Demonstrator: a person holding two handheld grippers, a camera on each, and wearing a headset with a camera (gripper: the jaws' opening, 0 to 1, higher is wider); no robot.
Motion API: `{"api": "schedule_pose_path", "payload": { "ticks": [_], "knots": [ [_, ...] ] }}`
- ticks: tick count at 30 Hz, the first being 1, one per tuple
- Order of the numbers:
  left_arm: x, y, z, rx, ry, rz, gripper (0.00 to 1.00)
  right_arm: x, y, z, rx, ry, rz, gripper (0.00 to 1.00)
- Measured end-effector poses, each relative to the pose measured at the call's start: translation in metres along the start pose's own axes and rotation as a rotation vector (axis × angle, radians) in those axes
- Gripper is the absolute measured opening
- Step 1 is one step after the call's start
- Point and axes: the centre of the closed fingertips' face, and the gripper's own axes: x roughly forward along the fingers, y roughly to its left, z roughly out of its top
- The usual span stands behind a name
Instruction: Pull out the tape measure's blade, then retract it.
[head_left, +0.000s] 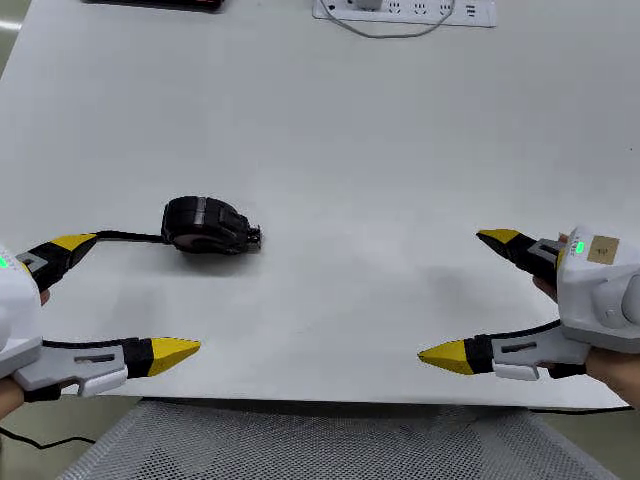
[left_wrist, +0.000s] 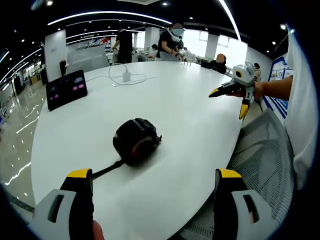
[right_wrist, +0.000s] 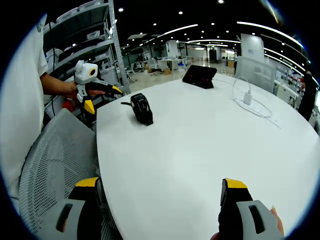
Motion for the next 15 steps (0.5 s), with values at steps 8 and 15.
{"api": "schedule_pose_path", "payload": {
  "ticks": [8, 15],
  "knots": [
    [0.0008, -0.0018, 0.001, 0.005, -0.005, 0.001, 0.99, -0.0026, 0.0002, -0.002, 0.014, 0.0, -0.012, 0.99],
    [-0.0006, -0.0017, 0.0014, 0.006, -0.008, 0.0, 0.99, -0.0043, -0.0013, -0.0022, 0.015, 0.002, -0.011, 0.99]
  ]
}}
